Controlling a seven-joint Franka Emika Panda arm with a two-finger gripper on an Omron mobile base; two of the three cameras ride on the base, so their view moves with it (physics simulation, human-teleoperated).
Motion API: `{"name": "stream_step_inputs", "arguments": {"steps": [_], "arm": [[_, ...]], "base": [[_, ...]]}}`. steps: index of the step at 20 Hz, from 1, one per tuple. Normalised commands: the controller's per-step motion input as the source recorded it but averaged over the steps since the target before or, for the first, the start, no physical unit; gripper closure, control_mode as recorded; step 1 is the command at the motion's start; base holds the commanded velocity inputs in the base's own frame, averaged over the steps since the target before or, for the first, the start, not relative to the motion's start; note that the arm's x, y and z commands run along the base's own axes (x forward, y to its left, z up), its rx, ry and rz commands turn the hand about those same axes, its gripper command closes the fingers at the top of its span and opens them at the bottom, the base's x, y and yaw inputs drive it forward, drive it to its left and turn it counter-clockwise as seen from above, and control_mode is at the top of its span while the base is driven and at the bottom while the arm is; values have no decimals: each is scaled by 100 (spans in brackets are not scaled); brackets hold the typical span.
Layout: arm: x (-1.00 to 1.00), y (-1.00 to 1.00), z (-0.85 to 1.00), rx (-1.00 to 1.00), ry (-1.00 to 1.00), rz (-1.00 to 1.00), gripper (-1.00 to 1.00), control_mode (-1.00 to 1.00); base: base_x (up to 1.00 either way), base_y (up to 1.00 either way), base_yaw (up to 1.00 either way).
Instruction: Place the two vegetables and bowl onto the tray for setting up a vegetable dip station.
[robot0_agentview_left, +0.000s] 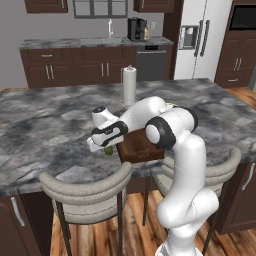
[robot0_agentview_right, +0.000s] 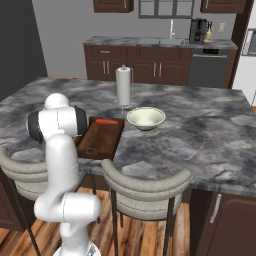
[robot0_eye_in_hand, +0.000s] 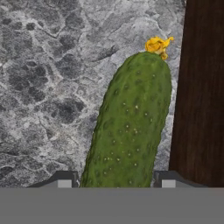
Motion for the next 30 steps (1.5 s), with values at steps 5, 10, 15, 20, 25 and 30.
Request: {"name": "stream_step_inputs", "arguments": {"steps": [5,10,15,20,25,30], "arm": [[0,0,0,0,0,0,100,-100],[0,0,0,0,0,0,100,-100],[0,0,0,0,-1,0,100,-100],[0,0,0,0,-2,3,100,-100],[0,0,5,0,-4,4,100,-100],[0,0,18,0,-4,6,100,-100]], "base": [[0,0,0],[0,0,0],[0,0,0],[0,0,0],[0,0,0],[0,0,0]]}}
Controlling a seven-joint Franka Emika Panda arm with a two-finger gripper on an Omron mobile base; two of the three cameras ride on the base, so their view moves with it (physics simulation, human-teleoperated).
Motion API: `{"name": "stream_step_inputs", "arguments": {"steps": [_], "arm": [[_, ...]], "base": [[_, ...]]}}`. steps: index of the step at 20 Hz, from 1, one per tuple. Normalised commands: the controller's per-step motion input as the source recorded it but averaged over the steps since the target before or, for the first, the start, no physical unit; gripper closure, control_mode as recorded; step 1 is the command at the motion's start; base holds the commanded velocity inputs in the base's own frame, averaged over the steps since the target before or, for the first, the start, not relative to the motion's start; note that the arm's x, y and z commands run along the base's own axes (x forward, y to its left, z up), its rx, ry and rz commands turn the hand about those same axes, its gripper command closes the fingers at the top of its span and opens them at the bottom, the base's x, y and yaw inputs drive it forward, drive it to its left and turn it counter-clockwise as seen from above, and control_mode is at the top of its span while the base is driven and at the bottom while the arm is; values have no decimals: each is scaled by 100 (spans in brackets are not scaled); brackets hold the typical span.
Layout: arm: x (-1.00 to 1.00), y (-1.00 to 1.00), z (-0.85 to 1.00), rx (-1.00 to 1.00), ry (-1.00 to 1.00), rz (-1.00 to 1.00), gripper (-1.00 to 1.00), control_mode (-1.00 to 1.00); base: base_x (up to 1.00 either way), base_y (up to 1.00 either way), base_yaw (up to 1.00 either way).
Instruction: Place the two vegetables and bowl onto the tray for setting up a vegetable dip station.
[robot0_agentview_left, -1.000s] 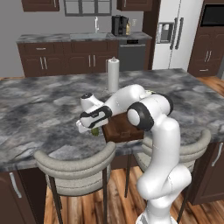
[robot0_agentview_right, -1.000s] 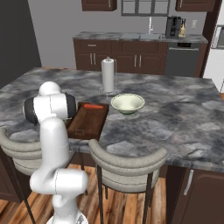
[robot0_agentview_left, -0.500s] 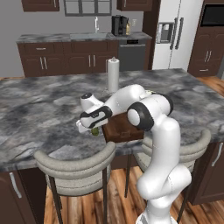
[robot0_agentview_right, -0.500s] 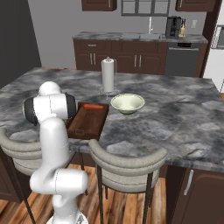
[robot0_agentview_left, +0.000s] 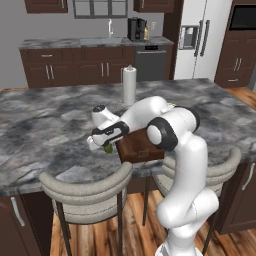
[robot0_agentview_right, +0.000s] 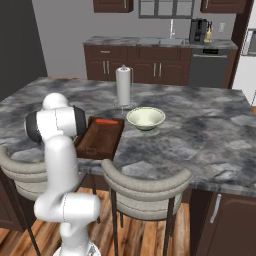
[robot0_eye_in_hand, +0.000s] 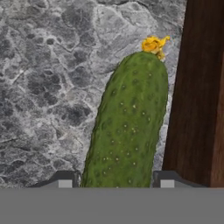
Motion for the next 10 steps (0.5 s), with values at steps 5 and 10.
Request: {"name": "stream_step_inputs", "arguments": {"steps": [5,10], "arm": [[0,-1,26,0,0,6,100,-100],[0,-13,19,0,0,15,100,-100]], "base": [[0,0,0],[0,0,0]]}}
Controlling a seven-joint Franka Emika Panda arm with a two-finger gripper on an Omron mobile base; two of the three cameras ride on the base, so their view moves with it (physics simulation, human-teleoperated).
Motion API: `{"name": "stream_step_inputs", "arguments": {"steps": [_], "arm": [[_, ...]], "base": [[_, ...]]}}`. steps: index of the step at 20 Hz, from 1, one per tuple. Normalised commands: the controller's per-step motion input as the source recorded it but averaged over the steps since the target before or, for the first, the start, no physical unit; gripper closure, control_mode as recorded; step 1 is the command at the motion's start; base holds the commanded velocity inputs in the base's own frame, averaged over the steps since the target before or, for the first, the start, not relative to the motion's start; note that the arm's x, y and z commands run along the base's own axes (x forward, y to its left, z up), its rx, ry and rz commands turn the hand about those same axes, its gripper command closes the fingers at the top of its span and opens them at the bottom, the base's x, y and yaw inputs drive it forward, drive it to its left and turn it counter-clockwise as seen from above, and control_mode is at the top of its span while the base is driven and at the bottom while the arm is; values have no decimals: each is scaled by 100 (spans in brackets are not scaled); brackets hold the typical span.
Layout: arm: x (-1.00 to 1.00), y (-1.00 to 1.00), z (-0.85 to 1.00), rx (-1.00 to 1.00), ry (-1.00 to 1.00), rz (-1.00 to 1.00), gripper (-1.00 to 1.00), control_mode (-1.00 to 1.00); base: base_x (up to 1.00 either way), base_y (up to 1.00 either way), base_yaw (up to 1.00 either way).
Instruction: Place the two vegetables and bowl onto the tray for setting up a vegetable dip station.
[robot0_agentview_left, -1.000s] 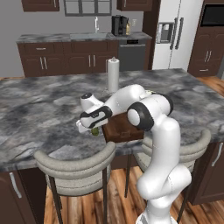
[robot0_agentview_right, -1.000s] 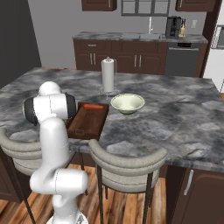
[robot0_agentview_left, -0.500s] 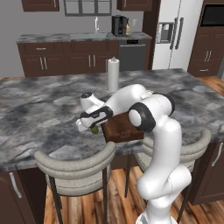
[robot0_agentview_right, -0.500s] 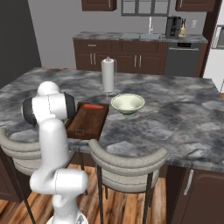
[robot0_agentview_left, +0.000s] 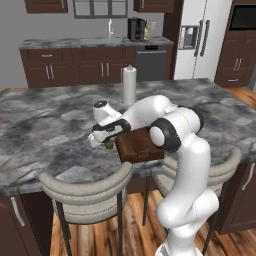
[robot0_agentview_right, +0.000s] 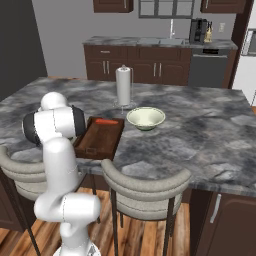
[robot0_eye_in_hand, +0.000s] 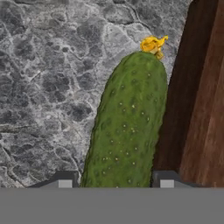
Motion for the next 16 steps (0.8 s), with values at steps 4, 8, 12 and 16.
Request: {"name": "stream_step_inputs", "arguments": {"steps": [4,8,12,16], "arm": [[0,-27,23,0,0,18,100,-100],[0,-33,25,0,-1,19,100,-100],[0,-35,26,0,0,19,100,-100],[0,-28,24,0,0,19,100,-100]], "base": [[0,0,0],[0,0,0],[0,0,0],[0,0,0]]}}
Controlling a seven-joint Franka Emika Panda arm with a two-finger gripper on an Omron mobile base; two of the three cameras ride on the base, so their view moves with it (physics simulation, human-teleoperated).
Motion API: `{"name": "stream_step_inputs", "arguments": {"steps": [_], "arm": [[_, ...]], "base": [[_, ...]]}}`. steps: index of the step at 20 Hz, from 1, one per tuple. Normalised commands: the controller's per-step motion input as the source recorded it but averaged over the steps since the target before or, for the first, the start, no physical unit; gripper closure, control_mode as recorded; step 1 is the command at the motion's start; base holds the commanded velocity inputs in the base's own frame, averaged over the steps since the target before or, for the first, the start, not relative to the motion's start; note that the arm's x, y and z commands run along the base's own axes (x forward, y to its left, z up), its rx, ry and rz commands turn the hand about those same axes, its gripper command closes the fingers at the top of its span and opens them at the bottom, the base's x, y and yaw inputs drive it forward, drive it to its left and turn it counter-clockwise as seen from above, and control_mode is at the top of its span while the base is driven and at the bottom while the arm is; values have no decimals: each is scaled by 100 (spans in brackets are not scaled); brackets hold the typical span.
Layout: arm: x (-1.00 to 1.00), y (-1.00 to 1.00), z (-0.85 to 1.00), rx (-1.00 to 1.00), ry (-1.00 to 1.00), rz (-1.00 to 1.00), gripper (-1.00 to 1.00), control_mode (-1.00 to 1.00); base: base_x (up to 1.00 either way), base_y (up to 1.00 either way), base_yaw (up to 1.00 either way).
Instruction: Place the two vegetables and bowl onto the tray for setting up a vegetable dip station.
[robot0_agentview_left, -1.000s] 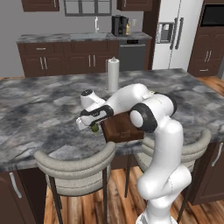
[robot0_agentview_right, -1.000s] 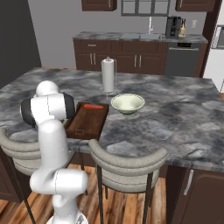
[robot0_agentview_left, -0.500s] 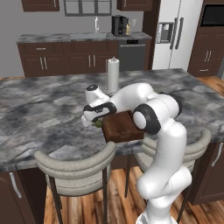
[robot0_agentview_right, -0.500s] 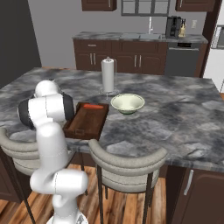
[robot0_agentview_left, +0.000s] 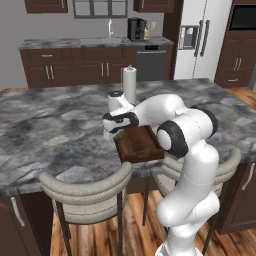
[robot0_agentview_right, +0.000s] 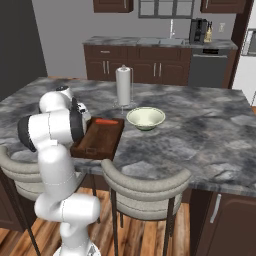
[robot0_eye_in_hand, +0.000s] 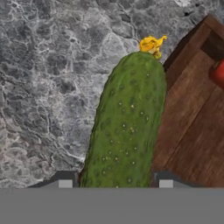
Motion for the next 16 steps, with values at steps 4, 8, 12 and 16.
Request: {"name": "stream_step_inputs", "arguments": {"steps": [4,8,12,16], "arm": [[0,-22,26,0,0,17,100,-100],[0,-26,23,0,0,15,100,-100],[0,-36,18,0,0,13,100,-100],[9,-41,1,0,0,12,100,-100]], "base": [[0,0,0],[0,0,0],[0,0,0],[0,0,0]]}}
